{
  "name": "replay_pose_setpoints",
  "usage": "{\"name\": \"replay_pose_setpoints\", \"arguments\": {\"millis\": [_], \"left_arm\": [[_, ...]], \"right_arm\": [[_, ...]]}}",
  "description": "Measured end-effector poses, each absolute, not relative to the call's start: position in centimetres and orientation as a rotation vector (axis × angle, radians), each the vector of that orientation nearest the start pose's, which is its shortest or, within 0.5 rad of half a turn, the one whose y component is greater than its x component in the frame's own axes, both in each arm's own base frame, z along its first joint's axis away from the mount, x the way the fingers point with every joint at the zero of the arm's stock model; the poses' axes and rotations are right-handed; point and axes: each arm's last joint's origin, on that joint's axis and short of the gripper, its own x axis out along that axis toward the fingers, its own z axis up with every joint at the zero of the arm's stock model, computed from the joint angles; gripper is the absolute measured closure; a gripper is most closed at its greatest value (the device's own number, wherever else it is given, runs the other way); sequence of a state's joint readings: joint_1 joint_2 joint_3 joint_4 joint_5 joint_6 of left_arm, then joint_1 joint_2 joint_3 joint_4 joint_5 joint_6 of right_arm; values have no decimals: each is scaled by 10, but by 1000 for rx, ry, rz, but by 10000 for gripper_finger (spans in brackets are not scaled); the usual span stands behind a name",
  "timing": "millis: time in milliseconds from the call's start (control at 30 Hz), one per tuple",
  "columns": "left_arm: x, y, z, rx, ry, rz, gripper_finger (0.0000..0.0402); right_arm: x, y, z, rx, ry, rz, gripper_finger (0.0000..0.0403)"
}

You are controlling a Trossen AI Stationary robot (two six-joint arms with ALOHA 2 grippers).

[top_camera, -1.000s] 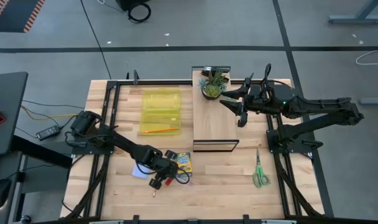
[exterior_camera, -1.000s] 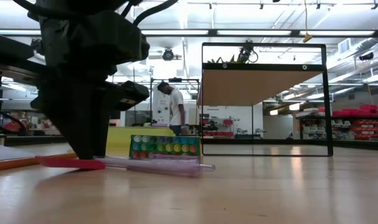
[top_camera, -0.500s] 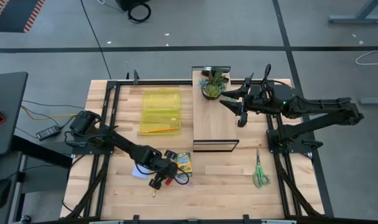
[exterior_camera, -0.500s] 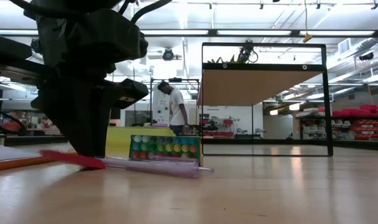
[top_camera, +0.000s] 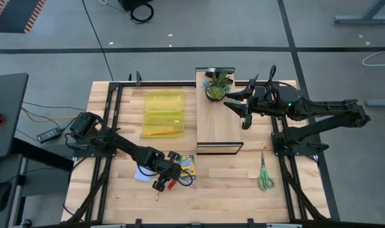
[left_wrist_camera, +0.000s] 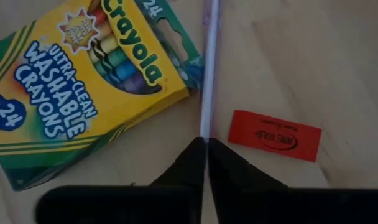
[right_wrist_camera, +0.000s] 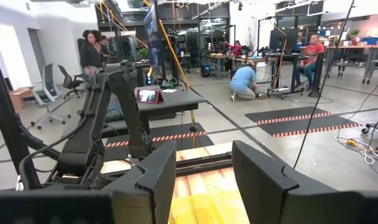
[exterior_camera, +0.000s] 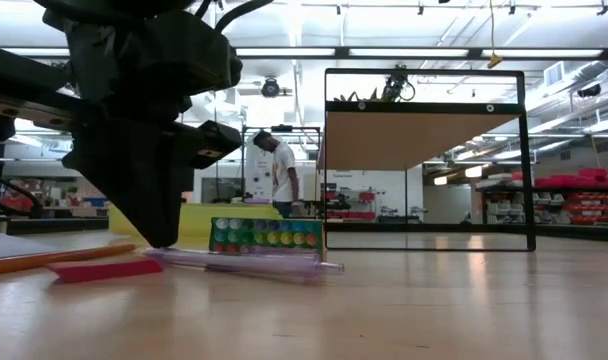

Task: Pack school essentials
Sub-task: Put the violet pen into the yellow supply box

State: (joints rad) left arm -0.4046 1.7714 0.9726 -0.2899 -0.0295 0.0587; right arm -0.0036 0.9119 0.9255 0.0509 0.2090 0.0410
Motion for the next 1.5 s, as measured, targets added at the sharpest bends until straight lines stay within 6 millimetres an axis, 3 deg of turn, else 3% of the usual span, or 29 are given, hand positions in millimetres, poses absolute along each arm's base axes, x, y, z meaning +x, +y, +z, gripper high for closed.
{"name": "replay_pose_setpoints", "arguments": {"millis": [200, 333, 833, 1133, 1500], "left_arm": [[310, -131, 146, 271, 999, -338, 300], [313, -132, 149, 275, 953, -343, 281], [316, -133, 137, 321, 968, -363, 314], [316, -133, 137, 438, 946, -446, 311], [314, -132, 137, 369, 997, -481, 321]], "right_arm": [[198, -7, 382, 47, -69, -211, 240], [198, -7, 382, 47, -69, -211, 240], [198, -7, 381, 47, -62, -212, 240], [198, -7, 381, 46, -63, -212, 240], [198, -7, 381, 47, -63, -211, 240]]}}
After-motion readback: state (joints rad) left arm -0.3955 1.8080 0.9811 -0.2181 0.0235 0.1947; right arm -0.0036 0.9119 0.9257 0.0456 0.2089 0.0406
